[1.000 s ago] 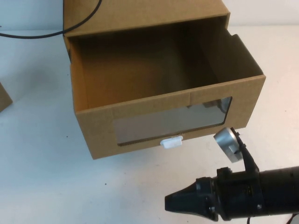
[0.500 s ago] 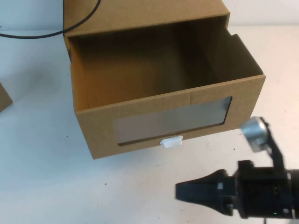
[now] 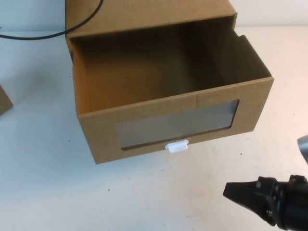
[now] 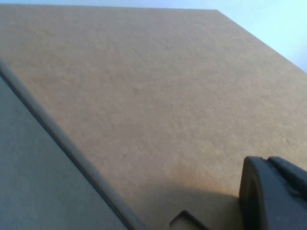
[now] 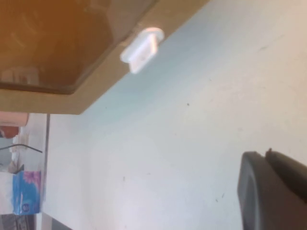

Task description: Open the shoe box

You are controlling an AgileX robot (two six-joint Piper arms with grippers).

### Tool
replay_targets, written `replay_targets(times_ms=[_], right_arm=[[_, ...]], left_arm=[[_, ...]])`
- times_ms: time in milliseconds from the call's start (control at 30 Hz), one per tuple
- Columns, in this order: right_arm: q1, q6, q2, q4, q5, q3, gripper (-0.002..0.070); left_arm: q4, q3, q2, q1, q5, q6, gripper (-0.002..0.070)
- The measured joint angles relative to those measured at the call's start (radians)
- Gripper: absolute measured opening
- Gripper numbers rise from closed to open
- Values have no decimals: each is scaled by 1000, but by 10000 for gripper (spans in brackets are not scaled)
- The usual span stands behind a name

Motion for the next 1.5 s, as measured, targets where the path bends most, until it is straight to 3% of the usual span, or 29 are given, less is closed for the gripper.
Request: replay_targets(times_ms=[133, 300, 367, 733, 1500], right_arm=[[0, 4, 43, 2, 21, -18, 96], [0, -4, 115, 2, 27, -86, 321], [0, -26, 147, 2, 33, -120, 349], [0, -114, 377, 2, 107, -281, 269], [4, -152, 432, -13, 224, -351, 267]], left_arm=[[-11, 0, 2, 0, 0, 4, -6], [-16, 0, 2, 0, 0, 10, -6], [-15, 0, 2, 0, 0, 10, -6], [-16, 0, 2, 0, 0, 17, -6], [-24, 0, 5, 0, -2, 22, -6]])
